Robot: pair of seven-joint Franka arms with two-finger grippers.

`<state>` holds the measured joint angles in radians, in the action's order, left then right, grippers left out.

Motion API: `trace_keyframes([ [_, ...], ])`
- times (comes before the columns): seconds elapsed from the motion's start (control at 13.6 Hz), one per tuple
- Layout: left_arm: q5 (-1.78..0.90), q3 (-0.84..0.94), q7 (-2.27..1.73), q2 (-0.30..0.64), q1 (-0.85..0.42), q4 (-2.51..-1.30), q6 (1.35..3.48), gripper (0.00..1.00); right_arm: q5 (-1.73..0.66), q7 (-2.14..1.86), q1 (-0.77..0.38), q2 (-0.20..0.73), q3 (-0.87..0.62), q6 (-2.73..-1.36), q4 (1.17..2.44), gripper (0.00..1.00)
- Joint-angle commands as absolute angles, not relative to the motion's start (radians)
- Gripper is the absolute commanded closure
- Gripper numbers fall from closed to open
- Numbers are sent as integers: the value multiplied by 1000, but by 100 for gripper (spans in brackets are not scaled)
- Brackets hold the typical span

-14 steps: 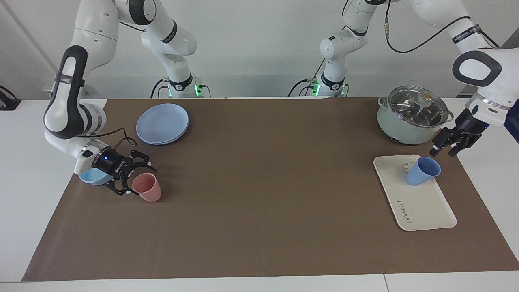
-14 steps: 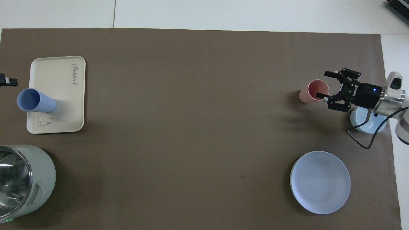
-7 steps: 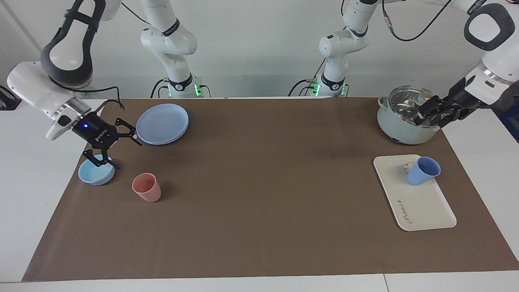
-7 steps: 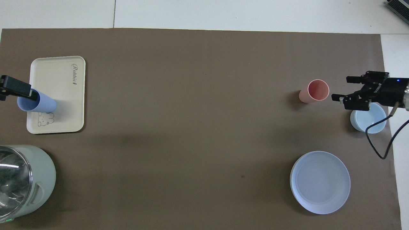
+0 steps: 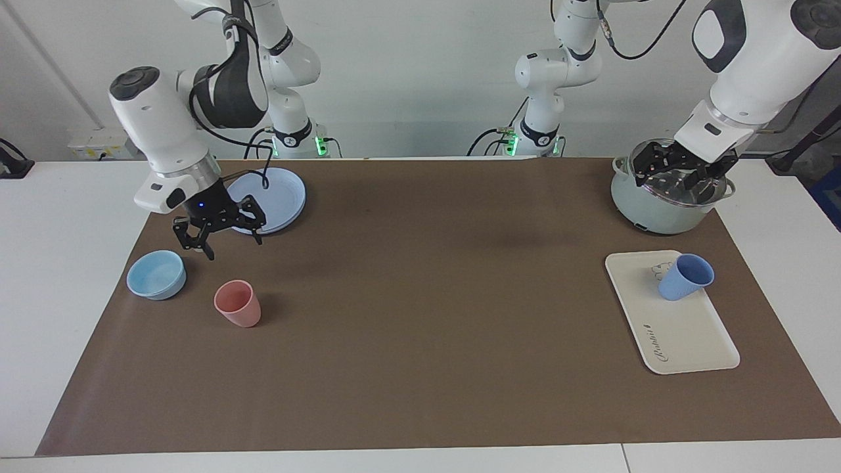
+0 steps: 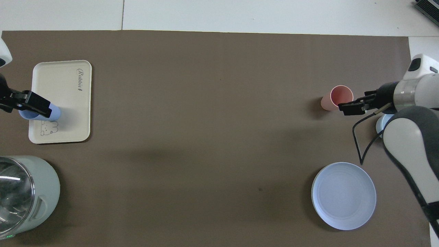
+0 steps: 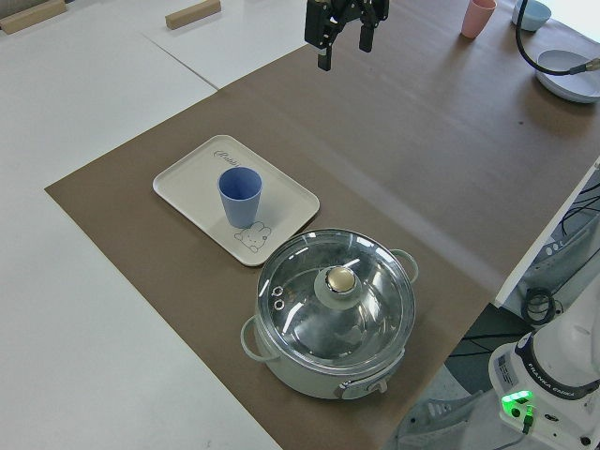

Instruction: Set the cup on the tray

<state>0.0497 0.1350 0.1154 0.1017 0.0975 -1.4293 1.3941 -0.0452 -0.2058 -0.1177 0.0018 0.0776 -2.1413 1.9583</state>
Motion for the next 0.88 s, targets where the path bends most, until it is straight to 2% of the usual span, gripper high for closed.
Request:
trace_keyframes([
  [0.0, 68, 133, 43, 43, 92, -1498, 1396, 2, 34, 35, -147, -47, 75, -2051, 1935, 0],
  [0.29, 54, 137, 41, 41, 92, -1519, 1521, 0, 18, 75, -130, -60, 92, -1723, 1722, 0],
  [0.44, 42, 137, 28, 44, 92, -1517, 1554, 0, 18, 75, -129, -87, 95, -1596, 1648, 0],
  [0.59, 5, 137, 6, 45, 101, -1517, 1554, 0, 20, 74, -100, -72, 92, -1469, 1530, 0],
  [0.81, -2, 135, 9, 43, 103, -1516, 1554, 0, 29, 61, -97, -43, 94, -1434, 1523, 0],
])
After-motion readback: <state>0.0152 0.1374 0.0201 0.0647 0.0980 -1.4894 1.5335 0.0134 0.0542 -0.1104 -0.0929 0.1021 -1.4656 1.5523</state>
